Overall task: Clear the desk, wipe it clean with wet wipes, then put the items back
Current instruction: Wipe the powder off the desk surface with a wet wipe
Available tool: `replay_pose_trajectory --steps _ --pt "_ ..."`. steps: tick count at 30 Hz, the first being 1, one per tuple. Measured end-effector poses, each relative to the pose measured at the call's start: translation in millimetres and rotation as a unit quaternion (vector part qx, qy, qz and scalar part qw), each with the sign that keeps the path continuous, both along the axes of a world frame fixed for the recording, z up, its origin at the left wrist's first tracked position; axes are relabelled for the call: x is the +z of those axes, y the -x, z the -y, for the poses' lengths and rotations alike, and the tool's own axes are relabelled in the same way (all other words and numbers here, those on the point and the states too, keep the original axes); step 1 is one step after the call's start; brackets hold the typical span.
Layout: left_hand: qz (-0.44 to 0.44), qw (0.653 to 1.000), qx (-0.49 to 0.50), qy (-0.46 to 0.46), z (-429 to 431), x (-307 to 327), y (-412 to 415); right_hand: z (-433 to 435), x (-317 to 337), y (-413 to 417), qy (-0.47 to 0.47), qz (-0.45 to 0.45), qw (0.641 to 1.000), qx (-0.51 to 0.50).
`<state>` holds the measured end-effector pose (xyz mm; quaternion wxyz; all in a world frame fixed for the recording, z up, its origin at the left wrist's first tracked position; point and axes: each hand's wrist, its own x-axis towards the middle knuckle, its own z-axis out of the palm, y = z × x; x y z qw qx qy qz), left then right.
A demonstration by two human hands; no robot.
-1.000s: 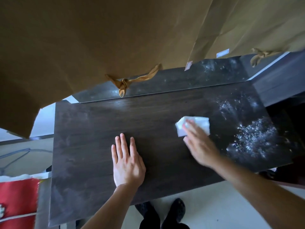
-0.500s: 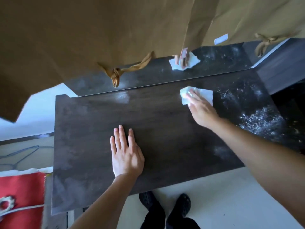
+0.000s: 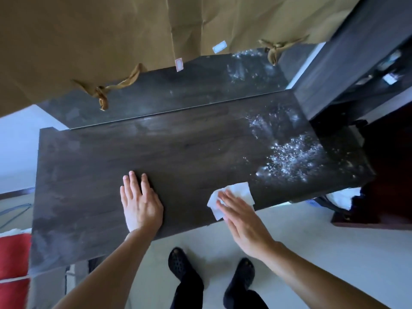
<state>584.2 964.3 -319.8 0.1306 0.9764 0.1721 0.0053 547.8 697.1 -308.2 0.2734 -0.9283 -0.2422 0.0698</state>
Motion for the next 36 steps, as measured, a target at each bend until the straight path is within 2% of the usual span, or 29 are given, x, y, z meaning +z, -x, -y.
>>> replay_pose_trajectory --steps 4,7,10,12,15,17,19,21,23,27,30,34,36 --pt "-0.013 1.0 -0.013 0.007 62 3 12 76 6 1 -0.008 0.012 0.999 -0.052" --pt "-0.013 1.0 0.008 0.002 94 1 8 83 8 -12 -0.016 0.03 0.991 -0.127" --pt "0.0 1.0 0.029 -0.007 100 -3 7 55 5 1 -0.042 -0.014 0.995 -0.091" --pt "0.013 0.999 0.029 -0.012 100 -4 7 65 1 -3 -0.052 -0.009 0.997 -0.064" --pt "0.031 0.999 0.033 -0.018 101 -6 7 105 -6 -42 -0.044 0.064 0.983 -0.165" --pt "0.038 0.998 0.038 -0.017 102 -7 6 103 -8 -54 -0.031 0.098 0.976 -0.194" --pt "0.042 0.998 0.038 -0.018 101 -6 6 72 -8 -39 -0.035 0.09 0.986 -0.138" --pt "0.045 0.998 0.04 -0.016 100 -5 6 49 -6 -18 -0.047 0.05 0.997 -0.031" --pt "0.045 0.998 0.039 -0.015 101 -5 7 55 -3 -30 -0.035 0.043 0.998 0.022" --pt "0.052 0.998 0.04 -0.019 101 -5 6 86 -2 -108 0.029 0.09 0.992 -0.082" --pt "0.049 0.998 0.04 -0.02 101 -4 6 68 1 -106 0.069 0.091 0.983 -0.143" --pt "0.043 0.998 0.035 -0.017 100 -3 7 45 5 -30 0.05 0.058 0.997 0.006" --pt "0.042 0.998 0.034 -0.016 100 -3 7 50 12 -27 0.059 0.03 0.996 0.064"
